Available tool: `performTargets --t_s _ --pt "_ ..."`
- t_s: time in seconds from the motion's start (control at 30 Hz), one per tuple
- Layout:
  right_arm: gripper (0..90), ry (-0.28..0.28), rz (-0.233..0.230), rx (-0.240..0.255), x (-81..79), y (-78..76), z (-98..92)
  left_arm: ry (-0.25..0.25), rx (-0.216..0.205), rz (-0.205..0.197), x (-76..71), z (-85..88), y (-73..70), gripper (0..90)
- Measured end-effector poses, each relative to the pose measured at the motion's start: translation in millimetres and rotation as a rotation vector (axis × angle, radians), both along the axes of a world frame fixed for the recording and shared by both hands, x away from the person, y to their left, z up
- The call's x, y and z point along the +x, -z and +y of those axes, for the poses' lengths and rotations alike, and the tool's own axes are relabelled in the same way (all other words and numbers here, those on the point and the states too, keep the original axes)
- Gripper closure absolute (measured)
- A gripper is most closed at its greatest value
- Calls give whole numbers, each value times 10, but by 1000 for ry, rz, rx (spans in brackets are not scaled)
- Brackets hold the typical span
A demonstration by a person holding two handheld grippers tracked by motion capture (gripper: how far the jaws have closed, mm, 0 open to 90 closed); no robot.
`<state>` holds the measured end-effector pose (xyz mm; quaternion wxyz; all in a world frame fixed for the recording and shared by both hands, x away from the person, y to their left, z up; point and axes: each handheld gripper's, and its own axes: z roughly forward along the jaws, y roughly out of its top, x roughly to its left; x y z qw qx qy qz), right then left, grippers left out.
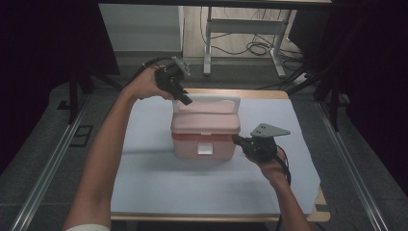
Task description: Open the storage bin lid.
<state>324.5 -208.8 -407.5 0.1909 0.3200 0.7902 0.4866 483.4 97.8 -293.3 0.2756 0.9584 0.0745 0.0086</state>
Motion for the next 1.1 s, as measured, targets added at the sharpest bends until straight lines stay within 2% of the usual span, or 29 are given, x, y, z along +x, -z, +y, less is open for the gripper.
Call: performTargets --t_s 0.47,1.1 --pt "900 30 -18 2 41 84 114 -4 3 -7 -19 -2 7 781" --pt "900 48 -41 2 31 69 117 -42 -17 -51 -67 50 -27 739"
